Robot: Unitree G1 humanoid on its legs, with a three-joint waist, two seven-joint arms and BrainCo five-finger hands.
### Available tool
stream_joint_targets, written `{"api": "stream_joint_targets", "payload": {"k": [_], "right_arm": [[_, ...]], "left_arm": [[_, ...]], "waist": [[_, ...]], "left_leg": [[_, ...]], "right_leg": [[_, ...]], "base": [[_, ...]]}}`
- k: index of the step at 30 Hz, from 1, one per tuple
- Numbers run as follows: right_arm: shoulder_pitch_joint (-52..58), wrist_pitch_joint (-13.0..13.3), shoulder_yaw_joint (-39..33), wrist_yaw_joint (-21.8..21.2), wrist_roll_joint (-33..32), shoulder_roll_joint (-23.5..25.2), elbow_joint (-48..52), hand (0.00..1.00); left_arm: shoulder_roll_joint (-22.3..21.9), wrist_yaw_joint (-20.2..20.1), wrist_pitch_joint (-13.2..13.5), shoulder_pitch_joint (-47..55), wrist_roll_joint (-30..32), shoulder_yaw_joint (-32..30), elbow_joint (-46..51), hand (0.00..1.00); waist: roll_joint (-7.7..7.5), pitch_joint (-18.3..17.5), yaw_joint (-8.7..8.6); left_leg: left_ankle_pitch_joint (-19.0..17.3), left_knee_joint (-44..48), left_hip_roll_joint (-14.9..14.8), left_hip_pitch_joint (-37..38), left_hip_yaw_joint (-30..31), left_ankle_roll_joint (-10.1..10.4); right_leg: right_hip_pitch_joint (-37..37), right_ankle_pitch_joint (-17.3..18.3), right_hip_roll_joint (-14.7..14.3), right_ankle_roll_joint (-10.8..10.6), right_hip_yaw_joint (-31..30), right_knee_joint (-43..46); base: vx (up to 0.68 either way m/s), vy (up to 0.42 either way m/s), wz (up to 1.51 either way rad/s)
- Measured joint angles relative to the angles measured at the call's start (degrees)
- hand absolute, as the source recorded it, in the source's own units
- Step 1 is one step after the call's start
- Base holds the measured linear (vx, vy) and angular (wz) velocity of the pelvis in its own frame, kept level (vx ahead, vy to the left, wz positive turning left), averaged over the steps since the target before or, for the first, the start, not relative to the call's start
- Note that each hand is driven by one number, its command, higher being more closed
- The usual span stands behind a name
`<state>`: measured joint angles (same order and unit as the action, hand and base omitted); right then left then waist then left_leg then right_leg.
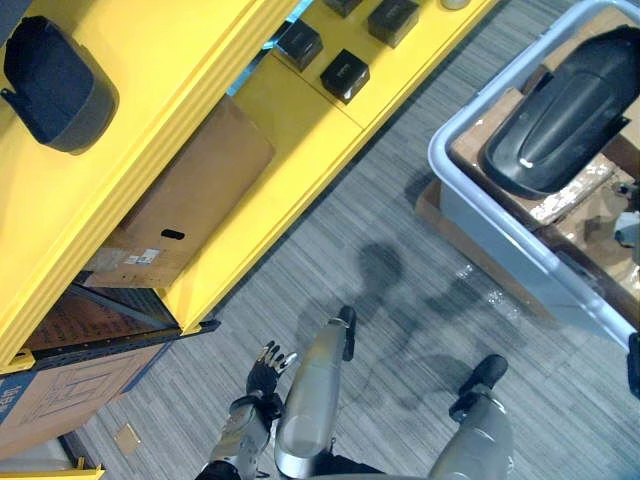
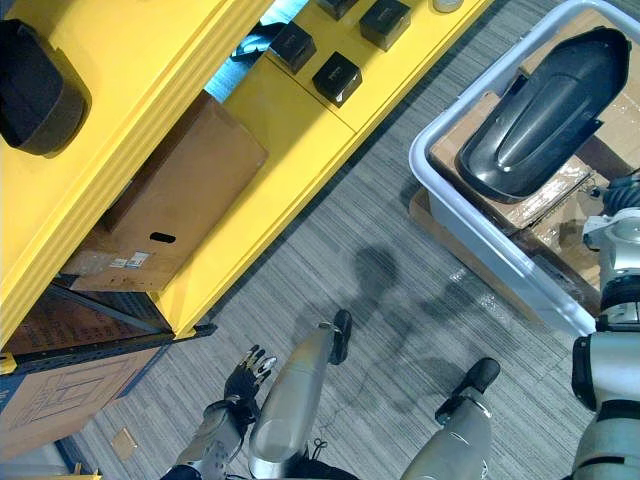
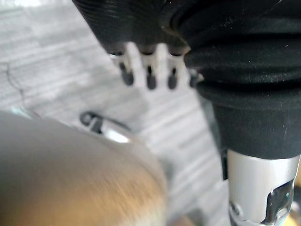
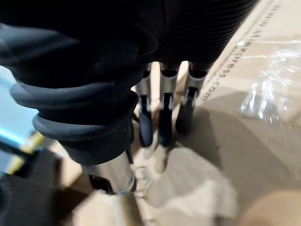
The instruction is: Walk over and take plastic housings, then place them on the shelf
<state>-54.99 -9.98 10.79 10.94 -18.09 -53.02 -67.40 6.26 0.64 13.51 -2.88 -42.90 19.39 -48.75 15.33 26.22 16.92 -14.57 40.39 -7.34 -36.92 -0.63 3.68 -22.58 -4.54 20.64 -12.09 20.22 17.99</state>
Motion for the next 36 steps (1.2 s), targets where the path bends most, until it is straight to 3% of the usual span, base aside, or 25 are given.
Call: {"api": "stream_joint_targets", "payload": {"k": [2,5,6,8,11,14,18,24,30,35,36], "right_arm": [[-0.5,-0.1,0.0,0.0,0.9,-1.3,-1.8,1.00],[-0.6,-0.3,-0.4,0.1,0.9,-1.5,-2.0,1.00],[-0.8,-0.5,-0.4,0.3,0.9,-1.4,-2.0,0.00],[-1.0,-0.7,-0.6,0.9,0.9,-1.4,-2.3,0.00],[-1.0,1.0,-0.6,6.1,1.0,-0.2,-2.3,0.00],[-1.0,5.2,-3.0,13.8,1.0,3.4,-0.6,0.00],[0.1,8.5,-9.0,22.7,2.5,8.1,12.0,0.00],[-0.3,13.6,-9.7,29.2,5.9,12.8,22.3,0.00],[-3.7,13.4,-9.0,30.3,6.0,14.1,21.2,0.00],[-7.0,9.9,-6.8,29.7,5.5,14.1,13.5,0.00],[-7.3,7.9,-5.2,28.7,5.4,14.1,10.7,0.00]], "left_arm": [[0.1,-0.5,-0.3,0.0,0.0,0.0,-0.5,0.00],[0.2,-0.8,-0.6,0.0,0.1,0.0,-1.2,0.00],[0.3,-0.8,-0.9,0.0,0.1,0.0,-1.2,0.00],[0.3,-0.9,-1.0,0.0,0.2,0.0,-1.2,0.00],[0.4,-0.8,-1.0,0.2,0.2,0.0,-1.1,0.00],[0.4,-0.8,-1.0,1.2,0.2,0.0,0.6,0.00],[0.7,-0.7,-1.1,2.8,0.2,-0.1,3.2,0.00],[0.0,-1.0,-1.0,3.0,0.2,0.0,5.4,0.00],[-0.4,-1.0,-0.4,3.0,0.3,0.1,5.3,0.00],[-0.3,-1.1,1.5,2.9,0.2,1.1,4.7,0.00],[-0.4,-1.2,1.7,2.8,0.2,1.3,4.7,0.00]], "waist": [[0.06,0.0,1.23],[0.06,0.0,1.53],[0.06,0.0,1.50],[0.06,0.0,1.46],[0.06,0.0,1.25],[0.05,0.0,1.04],[-0.37,0.3,-0.15],[-1.45,1.0,-1.94],[-1.53,1.1,-1.97],[-1.44,1.0,-1.79],[-1.39,1.0,-1.43]], "left_leg": [[0.0,-0.3,0.0,-0.2,0.0,0.0],[0.0,-0.2,0.0,-0.2,0.0,0.0],[0.0,-0.1,0.0,-0.2,0.1,0.0],[0.0,0.0,-0.1,-0.2,0.3,0.0],[0.0,-0.1,-0.3,0.0,0.3,0.0],[0.0,-0.4,-1.2,1.0,0.0,0.1],[0.0,-1.6,-1.6,3.5,-1.3,0.1],[1.0,-5.2,-1.3,6.9,-2.5,0.7],[4.9,-11.2,-0.1,8.0,-2.4,1.5],[5.9,-13.0,0.7,8.2,-1.4,1.6],[5.9,-12.8,1.0,7.9,-1.3,1.6]], "right_leg": [[-0.1,0.0,-0.1,0.0,0.2,-0.5],[0.3,0.0,-0.2,0.0,0.5,-0.8],[0.6,-0.1,-0.2,0.0,0.9,-1.1],[1.0,-0.1,-0.3,-0.1,1.3,-1.5],[1.5,-0.4,-0.8,0.0,1.5,-2.1],[2.7,-1.4,-1.8,0.3,1.5,-4.0],[4.0,-1.7,-2.0,0.4,0.4,-4.7],[5.6,-1.9,-1.8,0.4,-0.1,-6.1],[4.4,-2.2,-1.3,0.7,0.4,-6.7],[4.5,-2.3,-0.7,0.8,1.7,-6.8],[4.5,-2.3,-0.5,0.8,1.9,-6.8]], "base": [[0.04,-0.021,0.01],[0.05,-0.019,0.01],[0.04,-0.024,0.05],[0.02,-0.023,0.04],[-0.02,-0.023,-0.02],[-0.04,-0.034,-0.11],[-0.03,-0.029,-0.12],[-0.02,-0.029,-0.05],[0.00,-0.051,0.07],[-0.02,-0.008,0.11],[-0.03,0.023,0.06]]}}
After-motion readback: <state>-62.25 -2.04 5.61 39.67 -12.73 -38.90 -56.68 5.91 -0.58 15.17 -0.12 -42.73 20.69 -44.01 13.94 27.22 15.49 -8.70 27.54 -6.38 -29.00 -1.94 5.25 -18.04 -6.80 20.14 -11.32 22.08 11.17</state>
